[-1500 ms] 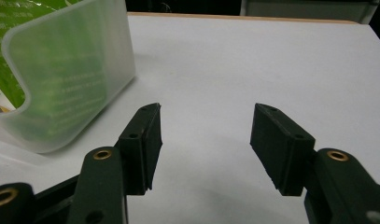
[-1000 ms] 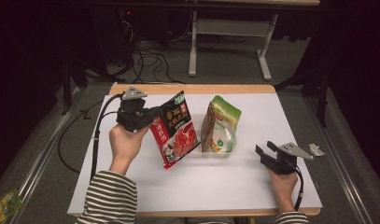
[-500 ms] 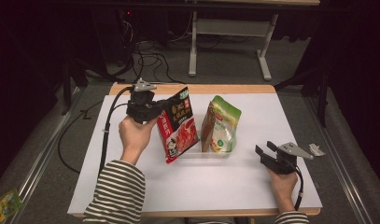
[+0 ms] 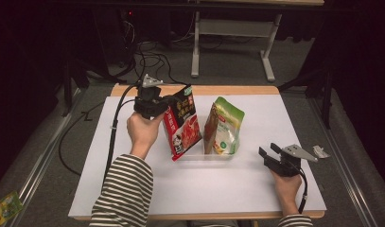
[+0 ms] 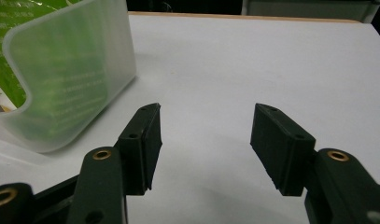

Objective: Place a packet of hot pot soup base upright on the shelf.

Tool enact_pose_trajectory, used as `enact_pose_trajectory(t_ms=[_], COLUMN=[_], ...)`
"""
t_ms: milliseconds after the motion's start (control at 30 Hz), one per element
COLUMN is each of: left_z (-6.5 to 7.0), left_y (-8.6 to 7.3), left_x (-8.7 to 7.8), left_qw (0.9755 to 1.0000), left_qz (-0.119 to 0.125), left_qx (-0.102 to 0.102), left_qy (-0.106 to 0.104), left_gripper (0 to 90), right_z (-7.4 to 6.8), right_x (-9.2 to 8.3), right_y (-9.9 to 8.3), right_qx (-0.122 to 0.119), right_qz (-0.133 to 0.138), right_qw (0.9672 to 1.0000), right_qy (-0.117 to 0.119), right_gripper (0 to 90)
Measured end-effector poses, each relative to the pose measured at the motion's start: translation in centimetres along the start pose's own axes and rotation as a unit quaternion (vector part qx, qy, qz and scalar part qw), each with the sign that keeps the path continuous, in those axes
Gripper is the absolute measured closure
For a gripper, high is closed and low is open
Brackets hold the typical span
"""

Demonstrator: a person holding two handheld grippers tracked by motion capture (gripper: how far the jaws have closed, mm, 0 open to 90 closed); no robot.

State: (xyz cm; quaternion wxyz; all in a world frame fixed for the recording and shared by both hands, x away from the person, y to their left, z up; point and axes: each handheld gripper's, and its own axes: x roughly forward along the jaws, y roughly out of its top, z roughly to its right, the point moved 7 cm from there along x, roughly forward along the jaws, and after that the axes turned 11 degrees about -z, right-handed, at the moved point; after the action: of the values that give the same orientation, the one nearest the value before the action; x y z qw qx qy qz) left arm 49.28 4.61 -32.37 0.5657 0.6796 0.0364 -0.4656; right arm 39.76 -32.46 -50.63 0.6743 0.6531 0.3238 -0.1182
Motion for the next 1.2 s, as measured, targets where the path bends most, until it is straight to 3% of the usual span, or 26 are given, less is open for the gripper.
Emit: enact_pose_trajectory(t_ms=[667, 867, 1100, 1200], left_z=[0.2, 0.4, 0.9, 1.2], left_y=[1.5, 1.3, 0.0, -0.1], left_x=[2.0, 2.2, 3.4, 3.5], left_qw=[0.9995, 0.9993, 0.9996, 0.9994], left_qz=[0.030, 0.035, 0.018, 0.025], left_qx=[0.002, 0.011, 0.024, 0.023], left_qy=[0.005, 0.005, 0.001, -0.004], left_gripper=[89.2, 88.9, 88.5, 88.0], right_z=[0.0, -0.1, -0.1, -0.2], right_x=[0.1, 0.1, 0.1, 0.0], right_y=[0.0, 0.0, 0.0, 0.0], right_qx=[0.003, 0.001, 0.000, 0.002], right_qz=[-0.002, -0.004, -0.004, -0.006], right_qw=[1.0000, 1.0000, 1.0000, 1.0000], right_qy=[0.002, 0.004, 0.004, 0.003], right_gripper=[43.1, 43.0, 42.9, 42.8])
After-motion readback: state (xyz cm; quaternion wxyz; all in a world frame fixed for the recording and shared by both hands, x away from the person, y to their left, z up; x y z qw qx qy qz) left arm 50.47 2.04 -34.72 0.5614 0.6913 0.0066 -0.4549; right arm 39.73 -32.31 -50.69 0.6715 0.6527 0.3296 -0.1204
